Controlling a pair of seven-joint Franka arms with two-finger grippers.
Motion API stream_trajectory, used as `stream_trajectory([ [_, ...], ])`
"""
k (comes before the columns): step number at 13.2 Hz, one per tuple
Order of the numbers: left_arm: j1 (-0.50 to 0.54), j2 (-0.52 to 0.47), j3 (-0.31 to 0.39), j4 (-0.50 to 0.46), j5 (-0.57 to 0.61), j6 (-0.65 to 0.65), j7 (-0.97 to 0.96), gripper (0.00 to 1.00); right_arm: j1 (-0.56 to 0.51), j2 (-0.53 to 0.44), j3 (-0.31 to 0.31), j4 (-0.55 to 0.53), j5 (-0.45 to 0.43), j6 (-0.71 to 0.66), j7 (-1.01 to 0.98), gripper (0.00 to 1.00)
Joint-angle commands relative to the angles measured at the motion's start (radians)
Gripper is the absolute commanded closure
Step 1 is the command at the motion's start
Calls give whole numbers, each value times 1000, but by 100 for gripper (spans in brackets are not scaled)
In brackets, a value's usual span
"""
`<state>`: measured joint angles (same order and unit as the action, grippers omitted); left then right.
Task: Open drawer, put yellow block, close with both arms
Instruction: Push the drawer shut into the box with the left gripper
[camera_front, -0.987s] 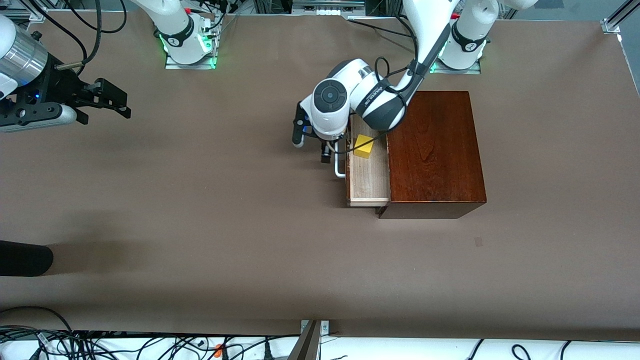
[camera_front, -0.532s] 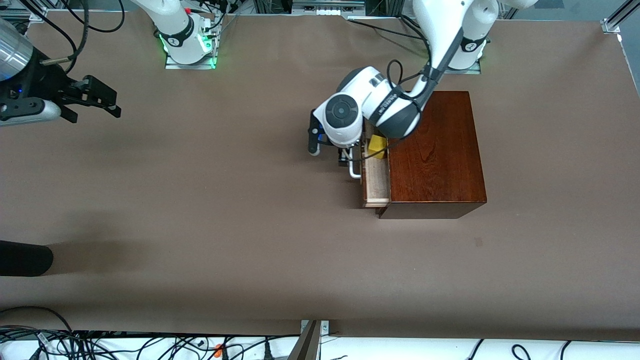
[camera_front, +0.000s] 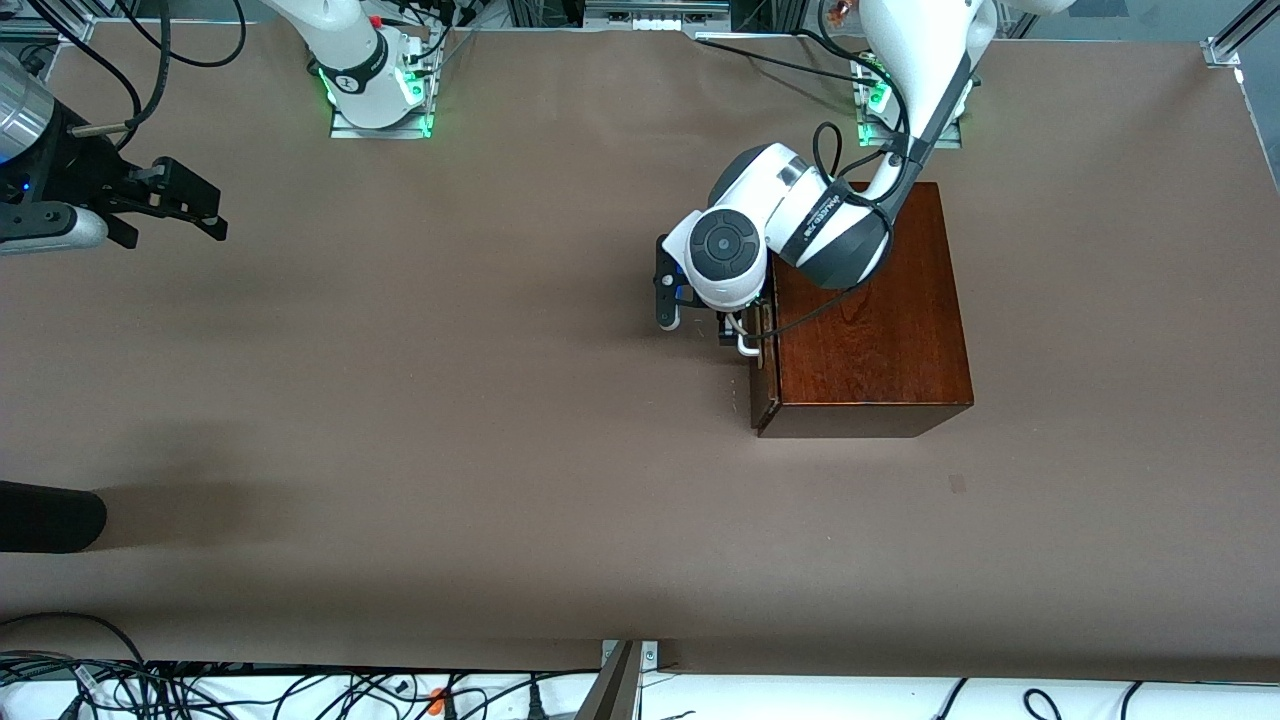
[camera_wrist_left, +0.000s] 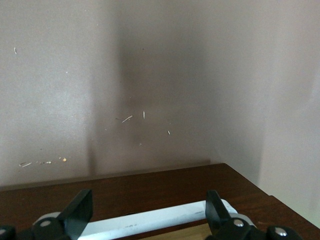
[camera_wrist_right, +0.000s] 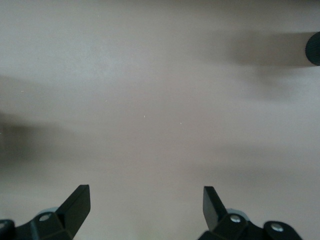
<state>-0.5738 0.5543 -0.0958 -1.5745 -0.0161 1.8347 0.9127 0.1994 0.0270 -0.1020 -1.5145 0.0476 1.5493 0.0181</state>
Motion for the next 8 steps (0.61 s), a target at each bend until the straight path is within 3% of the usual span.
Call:
stream_trajectory([
  [1, 8, -28, 4, -10, 35, -35, 18, 0, -5, 2, 8, 14, -15, -5, -1, 0],
  [8, 11, -103, 1, -2, 30, -83, -3, 0, -5, 7, 8, 13, -17, 26, -3, 0],
])
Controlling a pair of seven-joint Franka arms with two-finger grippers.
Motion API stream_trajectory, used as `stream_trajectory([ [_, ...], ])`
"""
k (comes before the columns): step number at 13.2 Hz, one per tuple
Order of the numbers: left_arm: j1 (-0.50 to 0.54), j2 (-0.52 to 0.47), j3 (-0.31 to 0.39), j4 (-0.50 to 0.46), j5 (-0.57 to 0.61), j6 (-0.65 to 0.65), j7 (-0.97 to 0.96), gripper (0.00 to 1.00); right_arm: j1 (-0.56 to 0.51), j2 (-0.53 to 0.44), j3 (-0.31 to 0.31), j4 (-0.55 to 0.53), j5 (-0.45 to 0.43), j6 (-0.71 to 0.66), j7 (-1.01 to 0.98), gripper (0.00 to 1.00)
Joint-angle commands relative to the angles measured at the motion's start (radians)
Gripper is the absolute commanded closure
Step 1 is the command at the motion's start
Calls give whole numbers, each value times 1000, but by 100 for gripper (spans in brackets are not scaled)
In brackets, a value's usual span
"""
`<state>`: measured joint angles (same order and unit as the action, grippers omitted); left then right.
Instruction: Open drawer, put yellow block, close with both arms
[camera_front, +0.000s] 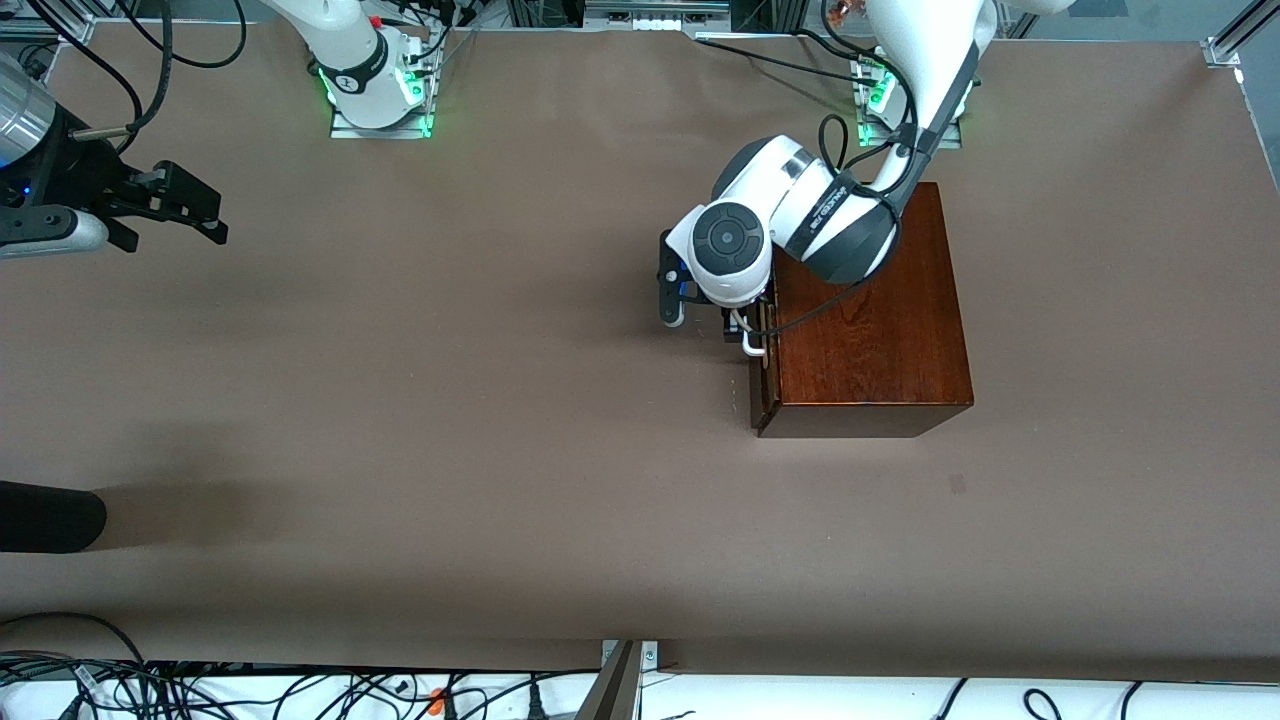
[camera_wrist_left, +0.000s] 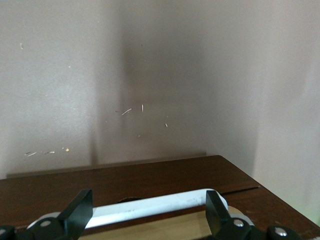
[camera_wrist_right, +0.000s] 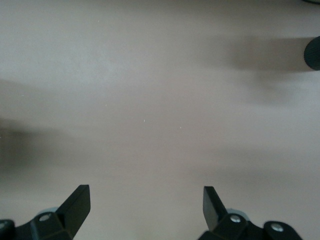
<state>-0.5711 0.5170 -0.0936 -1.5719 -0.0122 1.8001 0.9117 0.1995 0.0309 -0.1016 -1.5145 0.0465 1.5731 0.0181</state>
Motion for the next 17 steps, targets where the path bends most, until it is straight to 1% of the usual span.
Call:
stream_trajectory([
  [1, 10, -99, 0, 1, 14, -68, -34, 0, -2, 3, 11, 10, -14, -5, -3, 0],
  [2, 11, -124, 0, 27, 12, -86, -75, 0, 0, 3, 14, 10, -14, -5, -1, 0],
  [4, 46, -144, -1, 122, 11, -192, -176, 0, 1, 3, 17, 11, -13, 5, 0, 0],
  [6, 121, -149, 0, 244, -9, -345, -250, 0, 6, 4, 17, 11, -11, 10, 2, 0],
  [8, 213, -153, -8, 317, -11, -424, -313, 0, 6, 4, 17, 11, -8, 18, 0, 0],
  [9, 242, -170, -5, 329, -11, -447, -350, 0, 6, 4, 17, 13, -4, 34, -1, 0],
  [10, 249, -208, 36, 308, -11, -459, -394, 0, 5, 10, 16, 13, -4, 47, -1, 0],
  [11, 216, -234, 85, 303, 10, -467, -487, 0, 3, 10, 14, 13, -4, 48, -1, 0],
  [12, 215, -236, 92, 317, 20, -499, -572, 0, 3, 12, 14, 13, -4, 50, -1, 0],
  [13, 220, -238, 100, 320, 17, -525, -602, 0, 1, 12, 13, 13, -4, 62, -1, 0],
  [14, 243, -253, 109, 317, 17, -522, -614, 0, 0, 12, 13, 13, -4, 71, -1, 0],
  [15, 288, -270, 106, 309, 14, -498, -637, 0, -2, 15, 11, 13, -4, 73, -1, 0],
  [17, 351, -300, 104, 283, 5, -414, -744, 0, -2, 15, 11, 13, -4, 73, -1, 0],
])
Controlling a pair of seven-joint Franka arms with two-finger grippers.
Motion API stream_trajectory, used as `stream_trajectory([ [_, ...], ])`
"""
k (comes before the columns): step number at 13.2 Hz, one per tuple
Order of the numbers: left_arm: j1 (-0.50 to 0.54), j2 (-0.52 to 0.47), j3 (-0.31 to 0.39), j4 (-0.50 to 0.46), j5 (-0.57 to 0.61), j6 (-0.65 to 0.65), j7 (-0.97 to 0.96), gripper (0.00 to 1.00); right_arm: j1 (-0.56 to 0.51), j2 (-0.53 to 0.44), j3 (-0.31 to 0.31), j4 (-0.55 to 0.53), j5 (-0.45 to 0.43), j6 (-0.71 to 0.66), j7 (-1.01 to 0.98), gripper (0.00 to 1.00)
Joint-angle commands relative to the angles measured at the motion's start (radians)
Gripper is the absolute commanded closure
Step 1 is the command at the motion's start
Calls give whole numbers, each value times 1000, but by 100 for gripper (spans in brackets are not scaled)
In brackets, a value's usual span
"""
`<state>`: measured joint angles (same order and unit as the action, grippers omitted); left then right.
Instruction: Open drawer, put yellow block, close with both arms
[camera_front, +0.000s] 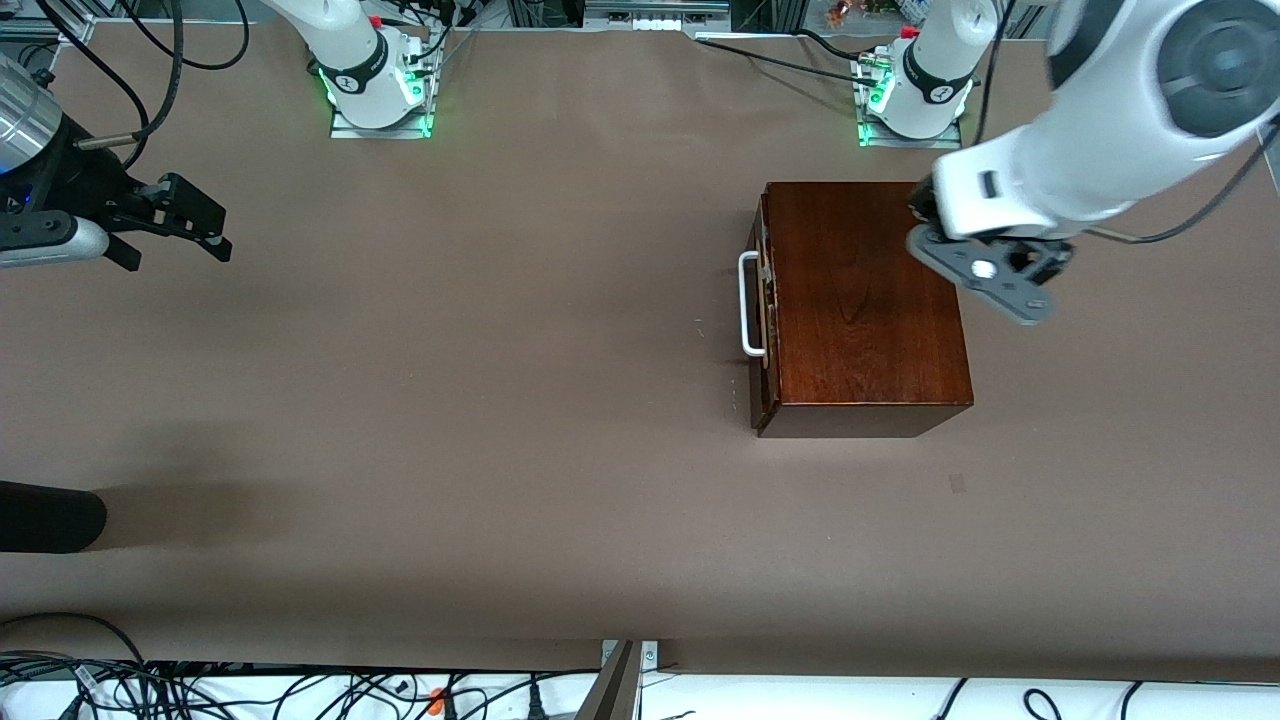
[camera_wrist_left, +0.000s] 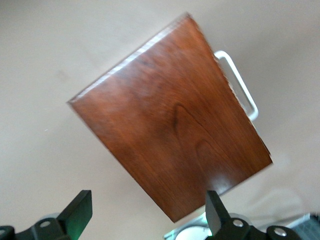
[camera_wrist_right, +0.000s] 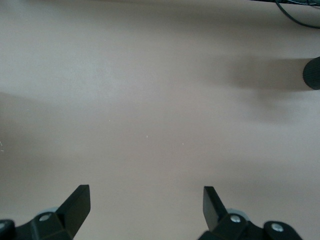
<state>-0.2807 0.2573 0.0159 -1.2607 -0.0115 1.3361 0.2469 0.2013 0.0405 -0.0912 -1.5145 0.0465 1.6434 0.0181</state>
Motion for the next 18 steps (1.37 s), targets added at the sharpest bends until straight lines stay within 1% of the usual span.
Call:
stream_trajectory([
  [1, 78, -65, -16, -61, 11, 70, -165, 0, -3, 6, 1, 13, -4, 3, -1, 0],
  [2, 81, -100, -17, -106, 8, 122, -266, 0, -3, 6, 1, 13, -2, 3, -1, 0],
  [3, 86, -149, -16, -179, 10, 182, -361, 0, -3, 6, 1, 13, -2, 3, -1, 0],
  [4, 121, -198, -17, -253, 10, 234, -394, 0, -3, 6, 1, 13, -2, 3, -1, 0],
  [6, 199, -271, -59, -360, 10, 247, -376, 0, -3, 7, 1, 13, -2, 3, -1, 0],
  [10, 203, -260, -70, -373, 16, 256, -377, 0, -3, 6, 1, 13, -2, 3, -1, 0],
  [12, 202, -239, -71, -356, 21, 258, -371, 0, -3, 6, 1, 13, -2, 3, -1, 0],
  [18, 195, -237, -71, -353, 22, 253, -370, 0, -3, 7, 1, 13, -2, 3, -1, 0],
])
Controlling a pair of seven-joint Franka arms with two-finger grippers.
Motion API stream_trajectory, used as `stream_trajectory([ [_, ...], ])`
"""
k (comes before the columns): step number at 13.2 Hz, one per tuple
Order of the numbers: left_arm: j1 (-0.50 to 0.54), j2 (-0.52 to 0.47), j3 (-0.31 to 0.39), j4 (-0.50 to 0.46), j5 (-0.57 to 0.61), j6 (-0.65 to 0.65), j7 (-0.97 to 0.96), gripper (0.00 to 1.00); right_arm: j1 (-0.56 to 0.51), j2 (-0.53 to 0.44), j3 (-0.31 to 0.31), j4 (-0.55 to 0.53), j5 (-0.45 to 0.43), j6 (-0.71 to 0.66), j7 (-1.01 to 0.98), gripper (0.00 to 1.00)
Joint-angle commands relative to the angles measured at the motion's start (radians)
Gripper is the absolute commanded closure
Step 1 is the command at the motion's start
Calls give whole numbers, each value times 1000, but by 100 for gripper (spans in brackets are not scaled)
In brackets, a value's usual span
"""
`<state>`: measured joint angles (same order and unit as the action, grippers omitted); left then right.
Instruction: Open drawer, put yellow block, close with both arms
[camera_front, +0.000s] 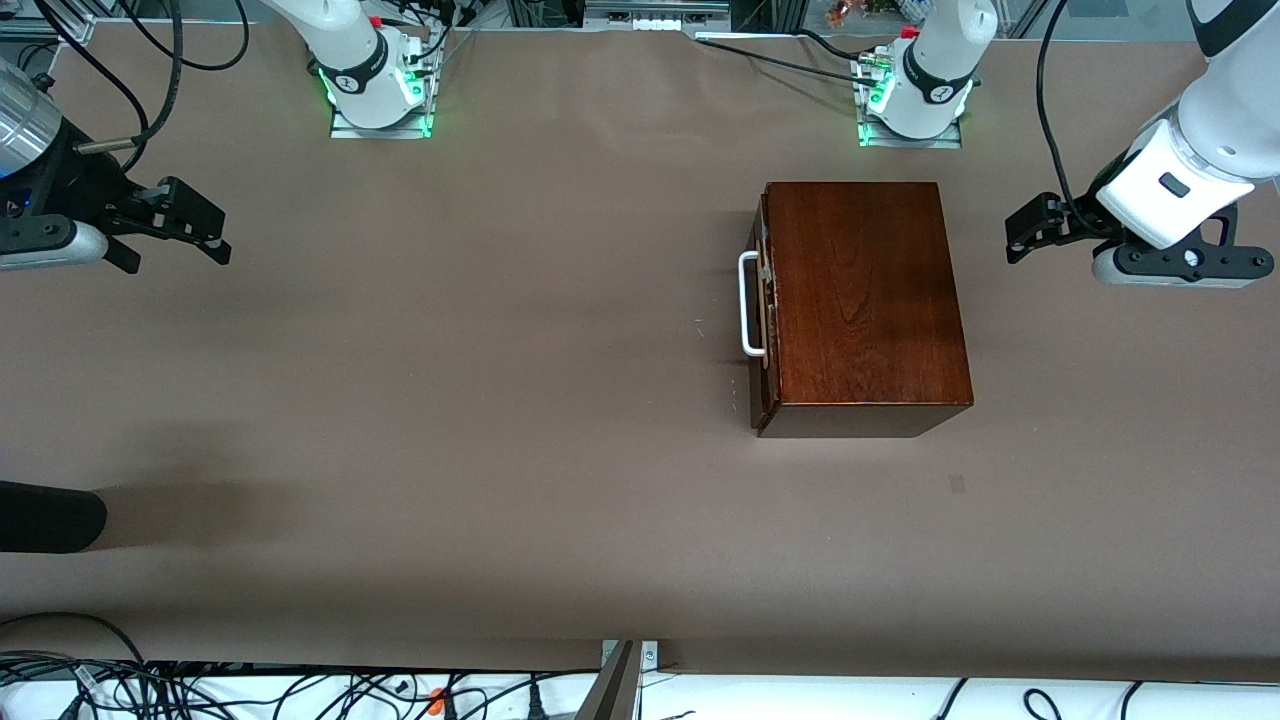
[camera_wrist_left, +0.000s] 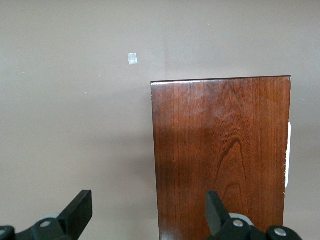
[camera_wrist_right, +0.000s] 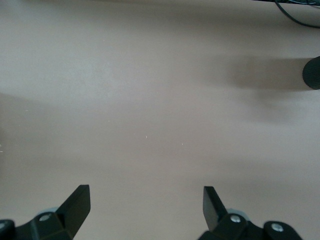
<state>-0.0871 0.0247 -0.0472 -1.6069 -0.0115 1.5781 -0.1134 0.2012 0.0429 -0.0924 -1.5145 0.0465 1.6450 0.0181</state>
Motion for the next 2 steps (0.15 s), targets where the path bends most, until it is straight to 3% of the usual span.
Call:
stream_trajectory([
  [1, 0, -2, -8, -4, 22, 11, -11, 0, -3, 5, 2, 13, -2, 1, -1, 0],
  [2, -5, -2, -10, -4, 24, 10, -11, 0, -3, 5, 2, 13, -2, 1, -1, 0],
])
